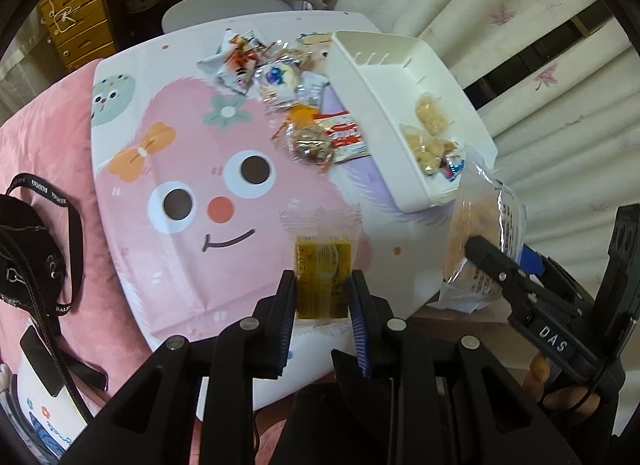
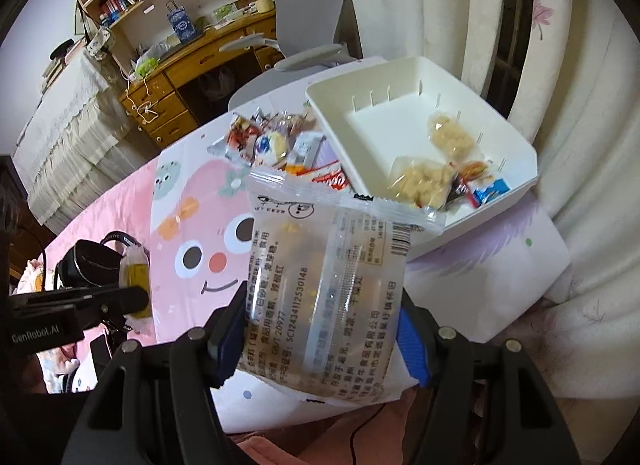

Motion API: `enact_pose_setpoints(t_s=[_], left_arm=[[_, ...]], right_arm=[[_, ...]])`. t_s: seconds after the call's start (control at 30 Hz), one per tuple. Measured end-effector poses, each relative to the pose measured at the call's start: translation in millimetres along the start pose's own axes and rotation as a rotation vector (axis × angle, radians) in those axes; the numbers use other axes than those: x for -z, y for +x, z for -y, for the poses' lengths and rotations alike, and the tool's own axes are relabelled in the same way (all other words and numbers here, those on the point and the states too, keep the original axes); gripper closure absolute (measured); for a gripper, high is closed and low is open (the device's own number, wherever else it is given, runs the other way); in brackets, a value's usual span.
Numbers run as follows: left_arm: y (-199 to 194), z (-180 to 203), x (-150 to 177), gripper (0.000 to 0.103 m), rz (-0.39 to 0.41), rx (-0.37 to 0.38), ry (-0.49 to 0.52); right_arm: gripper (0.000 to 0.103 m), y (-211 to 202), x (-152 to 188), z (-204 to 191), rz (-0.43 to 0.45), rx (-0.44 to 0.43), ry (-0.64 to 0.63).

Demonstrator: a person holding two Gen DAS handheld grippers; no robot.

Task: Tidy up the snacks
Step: 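Lift both packets and carry them toward the white tray, then open both grippers to drop the yellow packet and bread packet into the tray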

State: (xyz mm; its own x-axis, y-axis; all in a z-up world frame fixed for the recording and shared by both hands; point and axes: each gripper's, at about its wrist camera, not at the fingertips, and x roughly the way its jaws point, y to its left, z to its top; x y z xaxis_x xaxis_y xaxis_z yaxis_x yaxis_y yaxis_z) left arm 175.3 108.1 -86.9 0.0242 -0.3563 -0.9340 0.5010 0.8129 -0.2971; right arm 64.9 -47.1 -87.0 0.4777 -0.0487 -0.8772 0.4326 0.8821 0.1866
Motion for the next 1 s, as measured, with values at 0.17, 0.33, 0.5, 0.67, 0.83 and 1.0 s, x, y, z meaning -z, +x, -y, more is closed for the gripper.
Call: enact_pose_setpoints(t_s=[0.17, 0.33, 0.5, 0.67, 0.83, 1.0], left_arm=[[5, 30, -13, 0.079, 0.002, 0.011, 0.010], [13, 62, -31, 0.079, 0.013, 0.025, 0.000], [24, 96, -54, 0.079, 0.043, 0.037, -0.012], [40, 122, -75, 0.079, 0.067, 0.044, -0.033], [57, 144, -96, 0.079, 0.101, 0.064, -0.066], [68, 164, -112, 0.079, 0.126, 0.079, -0.079]], right_arm=[[0.037, -12, -20, 24, 0.016, -0.013, -0.009], [0.037, -16, -44, 53, 0.009, -0.023, -0.024], [0.037, -15, -67, 79, -0.001, -0.031, -0.064], [0.037, -9, -92, 107, -0.011, -0.042, -0.107], [0.036, 0, -120, 130, -0.017, -0.046, -0.159], [0.036, 11, -144, 148, -0.031, -0.050, -0.208]])
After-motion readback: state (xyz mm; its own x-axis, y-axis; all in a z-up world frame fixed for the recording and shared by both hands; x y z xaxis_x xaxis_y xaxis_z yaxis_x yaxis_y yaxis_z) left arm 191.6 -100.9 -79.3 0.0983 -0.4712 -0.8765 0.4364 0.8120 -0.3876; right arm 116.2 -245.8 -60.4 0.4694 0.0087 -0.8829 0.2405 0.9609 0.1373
